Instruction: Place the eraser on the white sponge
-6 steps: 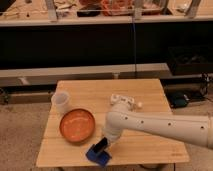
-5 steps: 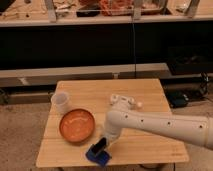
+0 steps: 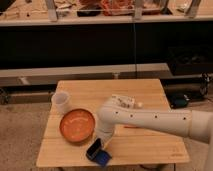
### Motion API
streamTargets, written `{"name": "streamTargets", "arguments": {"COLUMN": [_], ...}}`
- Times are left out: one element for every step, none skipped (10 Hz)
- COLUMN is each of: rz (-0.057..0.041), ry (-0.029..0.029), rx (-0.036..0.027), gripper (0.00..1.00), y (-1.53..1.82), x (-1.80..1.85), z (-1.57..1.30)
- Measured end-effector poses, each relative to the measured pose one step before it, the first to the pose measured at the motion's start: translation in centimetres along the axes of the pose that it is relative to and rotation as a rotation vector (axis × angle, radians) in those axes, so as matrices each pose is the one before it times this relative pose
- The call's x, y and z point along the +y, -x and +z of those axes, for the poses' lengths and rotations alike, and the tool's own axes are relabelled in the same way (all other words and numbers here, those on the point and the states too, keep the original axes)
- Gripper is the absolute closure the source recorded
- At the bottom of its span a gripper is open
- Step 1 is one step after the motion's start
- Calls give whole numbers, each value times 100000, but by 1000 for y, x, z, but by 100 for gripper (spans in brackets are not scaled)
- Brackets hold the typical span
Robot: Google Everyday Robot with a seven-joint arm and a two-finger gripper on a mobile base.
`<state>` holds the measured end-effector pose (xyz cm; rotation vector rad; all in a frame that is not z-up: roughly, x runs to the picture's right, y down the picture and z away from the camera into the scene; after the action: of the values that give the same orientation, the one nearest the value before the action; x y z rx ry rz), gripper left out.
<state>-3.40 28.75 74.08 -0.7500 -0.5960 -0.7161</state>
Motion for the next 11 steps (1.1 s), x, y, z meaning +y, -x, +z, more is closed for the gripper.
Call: {"name": "streamTargets", "arguments": {"rz": [-2988,-2701,-3696,-2179,-1768,-1663,-1876,-125,-59,256,319], "ry": [2840,1101,1265,821,719,817,996,81,187,228,319], "rx": [-1268,-201,1582,1970,2616,2313,1872,-92,-713,-789,-403], "gripper": [100,100,100,100,100,98,90,79,71,61,48], "y": [347,566,799,466,392,385,426,64,-46,-94,-102], "x": [140,61,209,335,115,-36,-75,-87,41,86,66], "z": [314,246,137,37,22,45,104,-20,-1,8,-1]}}
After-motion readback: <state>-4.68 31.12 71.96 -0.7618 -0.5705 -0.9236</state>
